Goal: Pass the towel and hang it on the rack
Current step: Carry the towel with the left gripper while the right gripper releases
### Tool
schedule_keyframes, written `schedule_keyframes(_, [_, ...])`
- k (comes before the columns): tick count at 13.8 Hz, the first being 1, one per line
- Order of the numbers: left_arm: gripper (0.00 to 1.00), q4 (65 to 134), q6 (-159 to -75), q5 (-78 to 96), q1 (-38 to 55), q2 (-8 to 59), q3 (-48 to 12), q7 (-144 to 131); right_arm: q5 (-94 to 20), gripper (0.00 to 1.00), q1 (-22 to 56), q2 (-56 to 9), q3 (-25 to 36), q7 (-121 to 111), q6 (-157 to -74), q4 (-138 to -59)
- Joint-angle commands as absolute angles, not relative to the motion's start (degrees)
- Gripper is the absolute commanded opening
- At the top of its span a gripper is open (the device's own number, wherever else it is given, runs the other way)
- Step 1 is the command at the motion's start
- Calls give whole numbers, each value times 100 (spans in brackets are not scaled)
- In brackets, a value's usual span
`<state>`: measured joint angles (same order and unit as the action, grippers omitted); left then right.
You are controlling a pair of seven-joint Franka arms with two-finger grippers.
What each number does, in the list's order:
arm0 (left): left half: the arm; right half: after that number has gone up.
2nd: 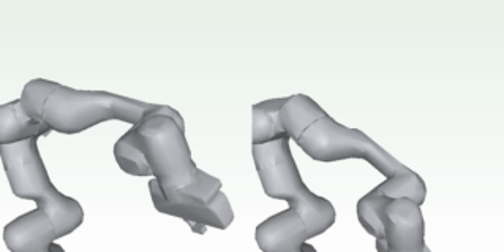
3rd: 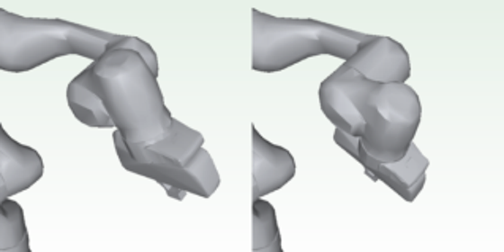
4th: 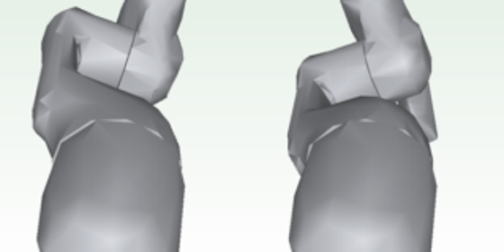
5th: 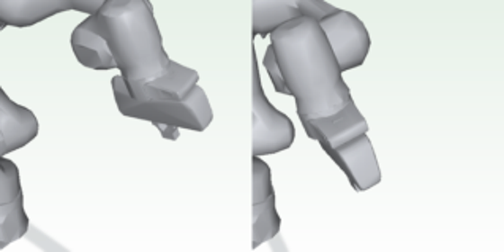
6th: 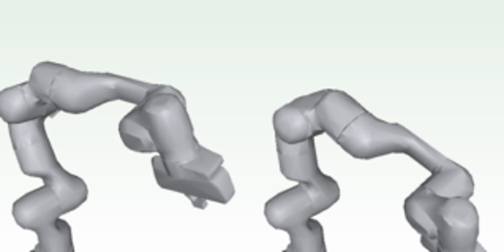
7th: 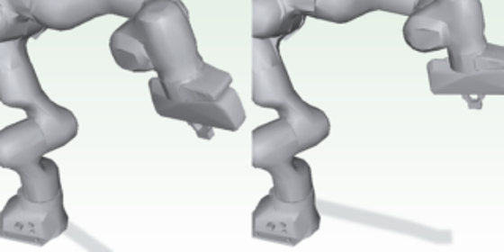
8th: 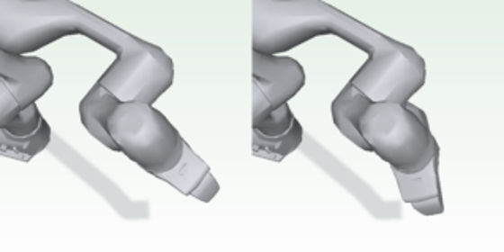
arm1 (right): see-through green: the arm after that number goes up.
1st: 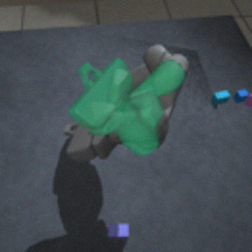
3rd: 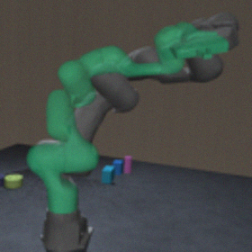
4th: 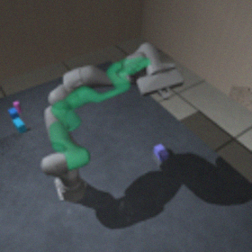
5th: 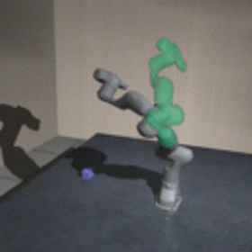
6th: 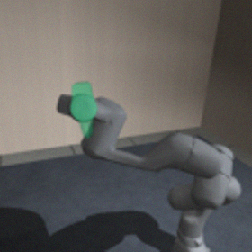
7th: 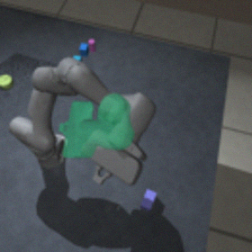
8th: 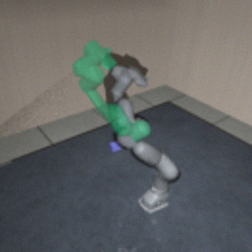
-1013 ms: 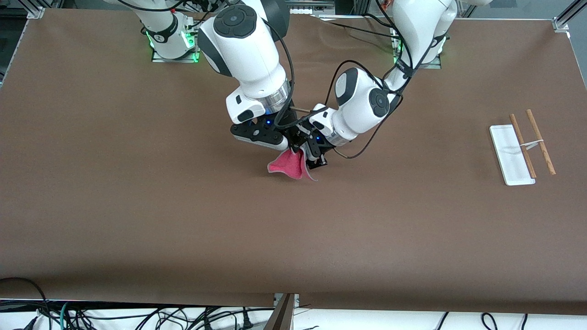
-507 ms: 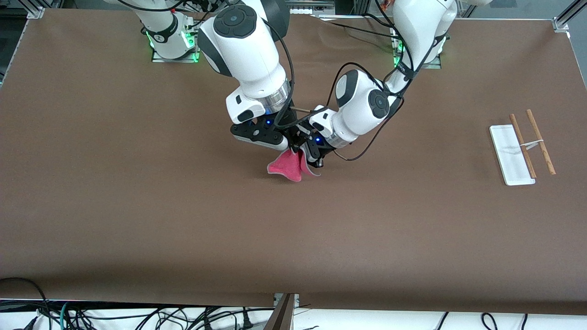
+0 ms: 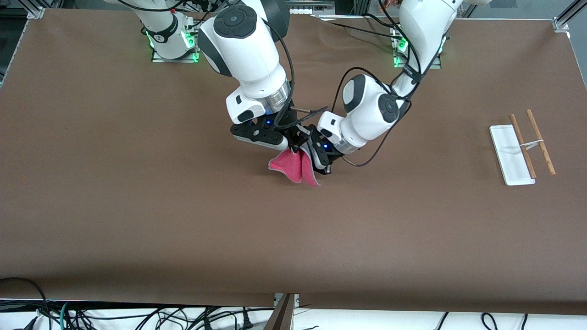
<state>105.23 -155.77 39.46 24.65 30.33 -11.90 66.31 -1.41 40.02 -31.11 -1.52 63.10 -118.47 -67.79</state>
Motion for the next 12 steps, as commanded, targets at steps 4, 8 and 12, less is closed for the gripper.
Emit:
schedule_keyframes(4, [0,10521,-14899,3841,1953,2752,-1239,6706,-220,0,4025,-3173,-123,6293,-11813,-6671])
schedule_keyframes(8, [0,10547,-14178,3841,1548,2514,-1230,6706,-211,7,4025,-3173,-123,6249,-11812,-6671])
schedule_keyframes(12, [0,10564,-13791,3841,1302,2373,-1230,6706,-114,100,4025,-3173,-79,5952,-11839,-6671])
